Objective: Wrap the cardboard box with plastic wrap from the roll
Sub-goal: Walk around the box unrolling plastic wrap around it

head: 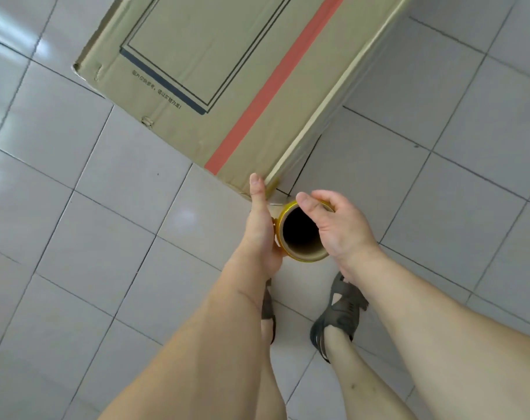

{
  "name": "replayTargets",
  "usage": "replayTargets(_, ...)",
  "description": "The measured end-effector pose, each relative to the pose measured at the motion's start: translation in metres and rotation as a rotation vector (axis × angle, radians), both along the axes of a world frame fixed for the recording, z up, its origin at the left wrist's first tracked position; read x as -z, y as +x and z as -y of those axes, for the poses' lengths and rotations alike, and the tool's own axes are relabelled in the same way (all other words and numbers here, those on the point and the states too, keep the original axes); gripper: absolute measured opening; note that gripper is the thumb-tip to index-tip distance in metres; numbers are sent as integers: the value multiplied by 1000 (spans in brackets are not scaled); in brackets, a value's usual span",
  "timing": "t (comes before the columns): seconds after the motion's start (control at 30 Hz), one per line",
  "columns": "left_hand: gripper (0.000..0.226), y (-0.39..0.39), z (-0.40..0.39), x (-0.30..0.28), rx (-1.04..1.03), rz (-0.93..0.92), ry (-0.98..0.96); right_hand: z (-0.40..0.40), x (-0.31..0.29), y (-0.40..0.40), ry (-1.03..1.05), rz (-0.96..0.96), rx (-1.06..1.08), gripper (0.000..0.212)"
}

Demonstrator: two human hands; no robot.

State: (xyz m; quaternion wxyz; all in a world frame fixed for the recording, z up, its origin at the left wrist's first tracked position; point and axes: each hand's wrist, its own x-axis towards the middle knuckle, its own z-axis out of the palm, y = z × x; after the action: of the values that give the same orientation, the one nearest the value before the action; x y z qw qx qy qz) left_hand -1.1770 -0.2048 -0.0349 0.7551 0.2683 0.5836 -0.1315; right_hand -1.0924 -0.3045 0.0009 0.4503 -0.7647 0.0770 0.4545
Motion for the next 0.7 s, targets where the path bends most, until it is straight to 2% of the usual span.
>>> replayTargets(0.27,163,5,14,30,-249,0,-72,-5,-5,20,-43,35,-134,48)
replayTargets(0.47,168,18,20,18,-423,49,-92,-11,-8,35,-63,85,-271,48)
replayTargets(0.7,176,31,21,-5,-584,65,-12,-28,-13,57,-70,89,-431,44)
